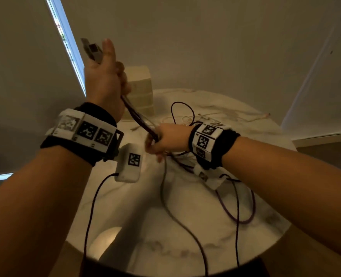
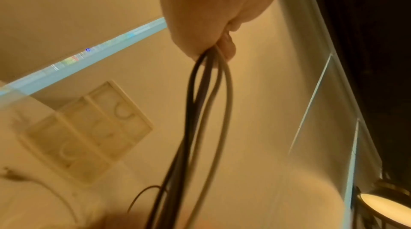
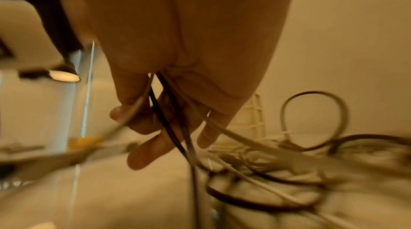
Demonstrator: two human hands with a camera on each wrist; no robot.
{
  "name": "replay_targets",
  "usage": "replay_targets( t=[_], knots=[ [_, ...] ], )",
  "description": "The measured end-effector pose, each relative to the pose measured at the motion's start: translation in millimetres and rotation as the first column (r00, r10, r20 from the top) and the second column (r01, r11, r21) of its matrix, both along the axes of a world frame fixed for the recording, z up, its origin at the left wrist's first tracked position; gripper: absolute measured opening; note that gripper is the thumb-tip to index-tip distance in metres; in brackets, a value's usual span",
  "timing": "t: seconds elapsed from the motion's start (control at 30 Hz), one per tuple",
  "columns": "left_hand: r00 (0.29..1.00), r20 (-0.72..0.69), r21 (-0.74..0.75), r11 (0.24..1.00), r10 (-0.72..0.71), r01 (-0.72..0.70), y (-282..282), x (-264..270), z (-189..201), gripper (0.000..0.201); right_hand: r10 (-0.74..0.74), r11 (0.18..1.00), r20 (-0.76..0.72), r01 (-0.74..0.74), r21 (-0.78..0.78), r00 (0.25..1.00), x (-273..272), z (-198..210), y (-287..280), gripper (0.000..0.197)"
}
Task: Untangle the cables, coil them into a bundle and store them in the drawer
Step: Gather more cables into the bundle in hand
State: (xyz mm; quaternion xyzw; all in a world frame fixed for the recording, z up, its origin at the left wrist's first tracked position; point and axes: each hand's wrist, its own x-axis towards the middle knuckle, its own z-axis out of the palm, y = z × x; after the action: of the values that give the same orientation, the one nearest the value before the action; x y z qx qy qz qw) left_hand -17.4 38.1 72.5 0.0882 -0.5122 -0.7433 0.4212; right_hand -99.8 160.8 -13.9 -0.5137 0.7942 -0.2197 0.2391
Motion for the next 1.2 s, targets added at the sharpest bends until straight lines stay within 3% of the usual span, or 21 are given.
replay_targets(
  t=[0.07,0.17,0.23,0.27,0.37,0.43,0.5,0.57,0.6,0.67,0.73,0.8,0.87,0.93,1.03,1.1,1.17,1.2],
  knots=[
    [0.984,0.022,-0.082,0.982,0.175,-0.173,-20.8,7.5,1.6,0.029,-0.081,0.992,-0.113,0.091,0.088,0.990,-17.8,-8.6,13.2,0.017],
    [0.887,0.182,-0.443,0.841,0.425,-0.312,-45.0,10.6,-8.7,0.027,-0.297,0.948,0.012,0.297,-0.117,0.955,-39.6,6.0,26.6,0.017],
    [0.807,0.275,-0.691,0.691,0.522,-0.212,-44.5,5.8,-22.9,0.029,-0.345,0.900,0.042,0.343,-0.268,0.938,-41.8,27.2,26.9,0.020],
    [0.804,0.282,-0.750,0.643,0.523,-0.156,-41.9,3.2,-28.3,0.031,-0.339,0.902,-0.009,0.322,-0.288,0.941,-39.5,39.2,25.8,0.020],
    [0.868,0.266,-0.836,0.548,0.420,-0.010,-23.7,-0.9,-30.4,0.028,-0.259,0.953,-0.195,0.218,-0.211,0.946,-30.4,63.8,21.0,0.017],
    [0.901,0.297,-0.868,0.482,0.315,0.117,-11.4,-1.0,-27.8,0.025,-0.245,0.958,-0.209,0.203,-0.203,0.947,-30.1,73.3,20.0,0.019],
    [0.895,0.412,-0.822,0.492,0.171,0.285,-4.3,-1.9,-28.7,0.028,-0.256,0.943,-0.142,0.214,-0.255,0.956,-30.7,78.8,22.0,0.019],
    [0.840,0.541,-0.698,0.574,0.031,0.429,-1.5,-2.1,-31.1,0.031,-0.240,0.925,-0.058,0.210,-0.317,0.969,-32.0,79.5,25.5,0.016],
    [0.815,0.579,-0.646,0.606,-0.008,0.465,-1.8,-2.1,-32.3,0.030,-0.231,0.918,-0.053,0.200,-0.343,0.971,-32.0,78.5,27.1,0.015],
    [0.807,0.589,-0.673,0.575,0.039,0.464,-2.2,-2.5,-33.8,0.016,-0.229,0.891,-0.039,0.193,-0.411,0.973,-31.8,75.6,29.0,0.009],
    [0.853,0.494,-0.775,0.530,0.169,0.344,-4.0,-3.9,-32.0,0.007,-0.238,0.853,0.005,0.211,-0.478,0.971,-31.8,73.4,30.2,0.019],
    [0.896,0.319,-0.806,0.585,0.308,0.086,-13.1,-7.0,-25.1,0.014,-0.264,0.864,-0.030,0.222,-0.452,0.964,-35.8,67.8,32.9,0.027],
    [0.891,0.181,-0.774,0.619,0.417,-0.133,-25.8,-7.5,-14.9,0.012,-0.260,0.927,-0.144,0.205,-0.314,0.955,-39.4,57.1,35.3,0.021],
    [0.856,0.126,-0.749,0.615,0.501,-0.249,-32.7,-6.5,-10.5,0.008,-0.236,0.967,-0.226,0.206,-0.148,0.945,-45.3,48.9,34.1,0.017],
    [0.838,0.082,-0.615,0.689,0.539,-0.383,-42.9,-8.9,-15.7,0.022,-0.315,0.948,-0.379,0.310,-0.076,0.870,-62.8,59.5,27.9,0.017],
    [0.826,0.070,-0.532,0.722,0.559,-0.443,-51.5,-8.8,-20.2,0.028,-0.460,0.885,-0.465,0.352,-0.304,0.756,-82.0,85.0,26.3,0.018],
    [0.814,0.060,-0.504,0.721,0.578,-0.475,-58.6,-7.3,-24.5,0.028,-0.613,0.726,-0.413,0.274,-0.631,0.673,-92.2,119.0,26.7,0.018],
    [0.817,0.049,-0.498,0.723,0.575,-0.479,-59.8,-6.5,-25.8,0.027,-0.644,0.635,-0.365,0.204,-0.745,0.672,-92.6,133.7,26.8,0.020]
  ],
)
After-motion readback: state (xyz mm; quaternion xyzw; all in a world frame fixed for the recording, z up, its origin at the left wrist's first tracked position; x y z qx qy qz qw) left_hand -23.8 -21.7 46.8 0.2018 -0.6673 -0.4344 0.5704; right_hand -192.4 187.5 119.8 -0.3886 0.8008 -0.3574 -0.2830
